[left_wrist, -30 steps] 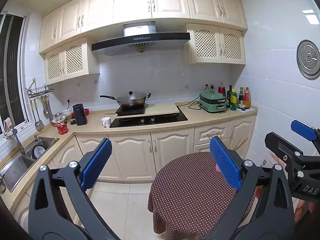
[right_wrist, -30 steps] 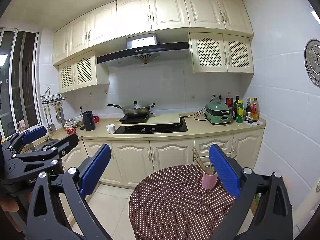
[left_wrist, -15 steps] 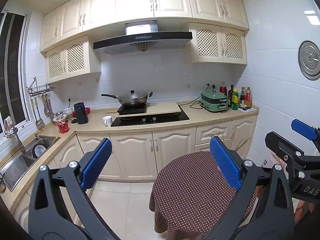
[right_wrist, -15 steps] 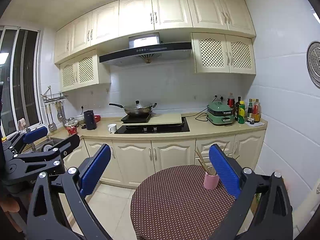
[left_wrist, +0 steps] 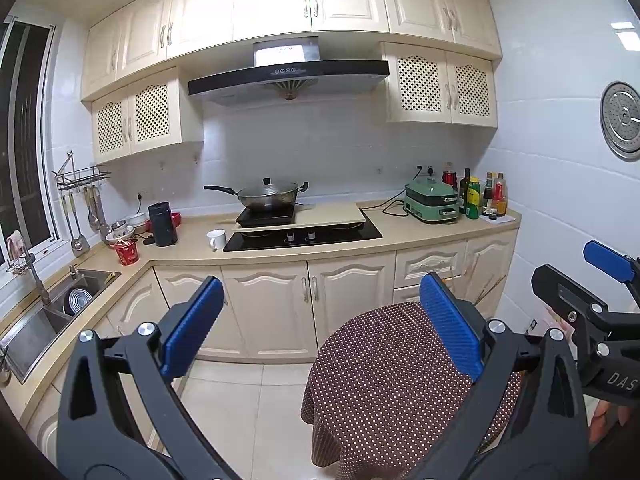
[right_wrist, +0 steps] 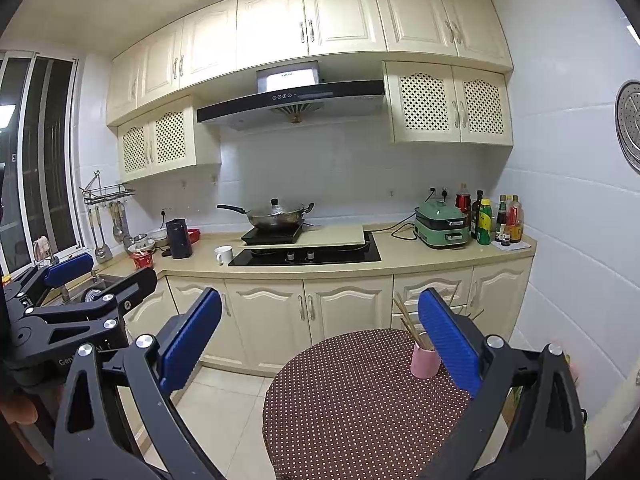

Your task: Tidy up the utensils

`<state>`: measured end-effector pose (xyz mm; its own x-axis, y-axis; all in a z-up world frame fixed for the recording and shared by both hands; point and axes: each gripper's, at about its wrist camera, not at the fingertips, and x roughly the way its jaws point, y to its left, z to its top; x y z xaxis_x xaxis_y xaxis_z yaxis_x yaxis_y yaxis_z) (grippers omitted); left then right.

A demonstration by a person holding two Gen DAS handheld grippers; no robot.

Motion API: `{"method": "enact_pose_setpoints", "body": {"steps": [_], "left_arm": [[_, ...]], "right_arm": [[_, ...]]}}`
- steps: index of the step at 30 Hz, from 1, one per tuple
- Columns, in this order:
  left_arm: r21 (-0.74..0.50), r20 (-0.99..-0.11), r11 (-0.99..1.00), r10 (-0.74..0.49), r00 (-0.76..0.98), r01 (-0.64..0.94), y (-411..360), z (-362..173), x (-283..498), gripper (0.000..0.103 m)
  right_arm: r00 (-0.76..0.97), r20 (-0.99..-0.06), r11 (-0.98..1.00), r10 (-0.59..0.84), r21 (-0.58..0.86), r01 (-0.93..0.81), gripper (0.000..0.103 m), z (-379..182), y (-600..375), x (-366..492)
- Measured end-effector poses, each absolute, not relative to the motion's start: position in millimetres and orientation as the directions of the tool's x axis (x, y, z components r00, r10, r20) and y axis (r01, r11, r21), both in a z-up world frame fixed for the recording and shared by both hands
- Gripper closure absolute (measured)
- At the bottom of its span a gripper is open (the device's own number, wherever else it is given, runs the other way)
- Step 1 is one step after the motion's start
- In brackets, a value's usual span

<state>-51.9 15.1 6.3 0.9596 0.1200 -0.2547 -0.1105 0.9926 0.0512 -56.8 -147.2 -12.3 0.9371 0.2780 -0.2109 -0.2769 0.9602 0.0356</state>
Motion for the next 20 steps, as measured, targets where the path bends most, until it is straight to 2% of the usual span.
{"method": "enact_pose_setpoints", "body": {"steps": [20], "left_arm": [[0.060, -0.327, 0.996, 0.079, 0.942, -0.063, 42.8, -10.5, 21.5, 0.006]], "right_arm": [[0.941, -0.258, 0.975, 0.221, 0.061, -0.213, 0.008, -27.7, -120.7, -8.9]]}}
